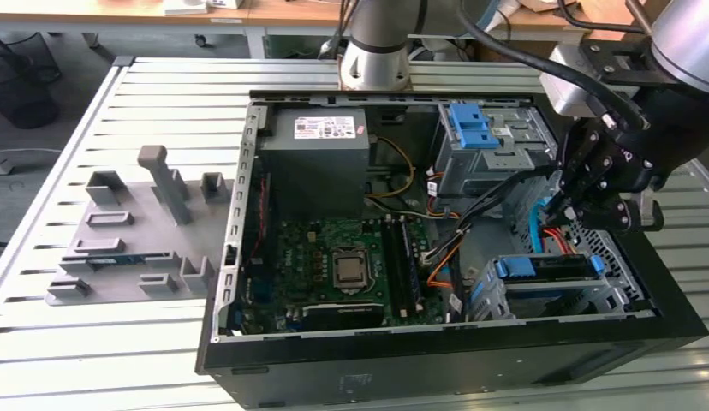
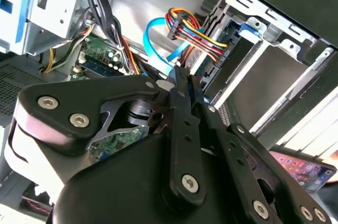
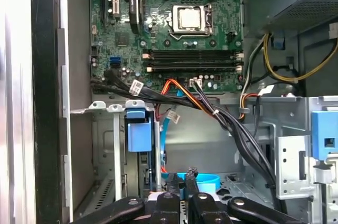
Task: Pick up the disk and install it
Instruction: 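Insert the second disk wire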
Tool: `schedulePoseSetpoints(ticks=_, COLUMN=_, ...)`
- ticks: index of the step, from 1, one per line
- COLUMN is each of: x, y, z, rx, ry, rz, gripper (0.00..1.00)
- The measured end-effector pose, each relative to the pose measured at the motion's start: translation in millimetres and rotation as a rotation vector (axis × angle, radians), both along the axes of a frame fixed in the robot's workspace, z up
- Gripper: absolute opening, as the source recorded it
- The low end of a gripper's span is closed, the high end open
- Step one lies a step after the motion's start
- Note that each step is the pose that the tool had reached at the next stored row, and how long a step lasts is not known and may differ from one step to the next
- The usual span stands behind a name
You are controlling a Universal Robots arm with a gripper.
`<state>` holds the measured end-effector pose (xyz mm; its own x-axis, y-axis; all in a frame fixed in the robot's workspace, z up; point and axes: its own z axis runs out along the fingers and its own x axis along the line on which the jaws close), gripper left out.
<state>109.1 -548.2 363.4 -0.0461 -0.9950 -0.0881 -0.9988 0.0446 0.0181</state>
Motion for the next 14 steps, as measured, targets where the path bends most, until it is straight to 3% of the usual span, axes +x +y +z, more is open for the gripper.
schedulePoseSetpoints(ticks=5, x=0.0, y=-7.8, z=-8.6, rx=0.0000, ry=0.0000, rz=0.000, gripper=0.16)
schedulePoseSetpoints(ticks=9, x=0.0, y=-16.5, z=-15.7, rx=0.0001, ry=0.0000, rz=0.000, gripper=0.16)
schedulePoseSetpoints(ticks=14, x=0.0, y=-18.2, z=-16.2, rx=0.0000, ry=0.0000, rz=0.000, gripper=0.16)
